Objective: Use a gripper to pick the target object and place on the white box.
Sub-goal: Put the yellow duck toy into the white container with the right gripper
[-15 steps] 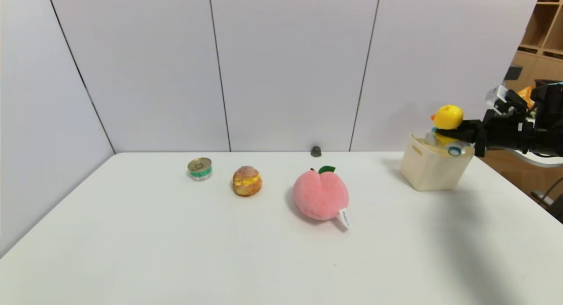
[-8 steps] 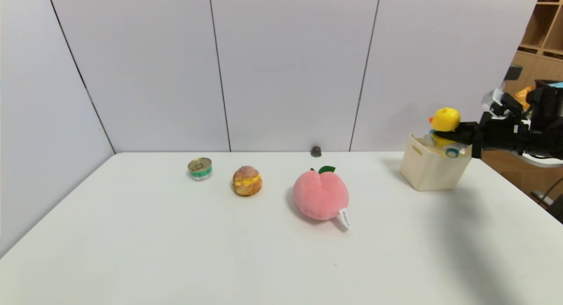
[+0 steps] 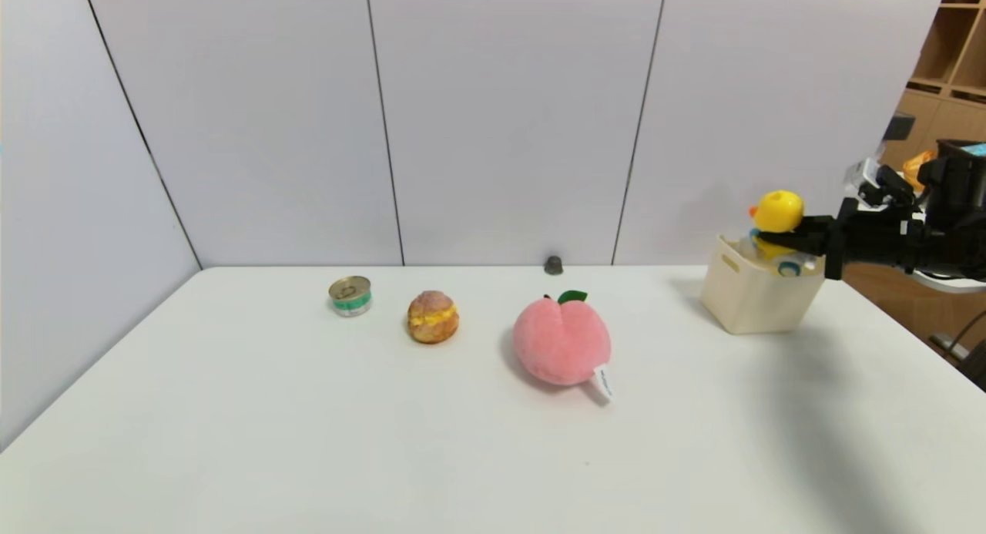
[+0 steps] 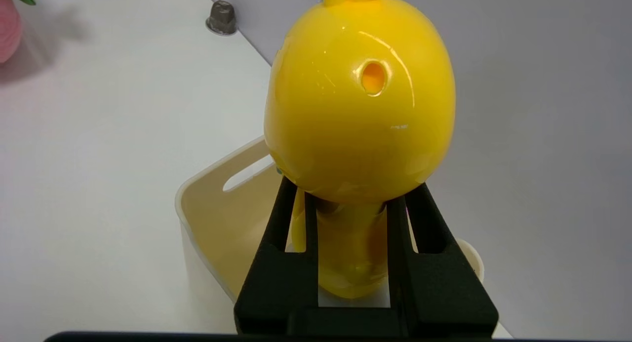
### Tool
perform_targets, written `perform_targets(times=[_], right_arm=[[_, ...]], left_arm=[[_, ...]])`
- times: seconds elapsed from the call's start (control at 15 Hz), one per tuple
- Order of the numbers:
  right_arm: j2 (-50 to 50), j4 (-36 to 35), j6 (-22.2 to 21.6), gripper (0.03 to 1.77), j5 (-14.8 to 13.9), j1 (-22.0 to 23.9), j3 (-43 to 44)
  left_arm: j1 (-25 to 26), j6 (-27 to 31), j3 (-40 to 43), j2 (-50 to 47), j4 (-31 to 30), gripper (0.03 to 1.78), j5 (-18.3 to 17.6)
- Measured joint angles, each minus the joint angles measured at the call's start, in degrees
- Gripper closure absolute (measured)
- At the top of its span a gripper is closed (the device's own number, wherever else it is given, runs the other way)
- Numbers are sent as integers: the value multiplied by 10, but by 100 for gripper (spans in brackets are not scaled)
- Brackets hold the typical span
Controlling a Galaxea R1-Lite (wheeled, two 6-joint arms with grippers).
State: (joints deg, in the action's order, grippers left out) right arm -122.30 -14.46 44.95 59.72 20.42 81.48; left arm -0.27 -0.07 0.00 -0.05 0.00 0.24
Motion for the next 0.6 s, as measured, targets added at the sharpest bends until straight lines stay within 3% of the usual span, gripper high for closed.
perform_targets(times=[0.13, 0.33, 0.6], right_arm=[[0, 1, 1, 134, 3, -1, 0], [0, 1, 2, 93, 4, -1, -1], [1, 3, 4, 59, 4, -1, -1]], left_arm=[[0, 0, 0, 0, 0, 12, 0], [0, 0, 0, 0, 0, 12, 0], [0, 0, 0, 0, 0, 12, 0]])
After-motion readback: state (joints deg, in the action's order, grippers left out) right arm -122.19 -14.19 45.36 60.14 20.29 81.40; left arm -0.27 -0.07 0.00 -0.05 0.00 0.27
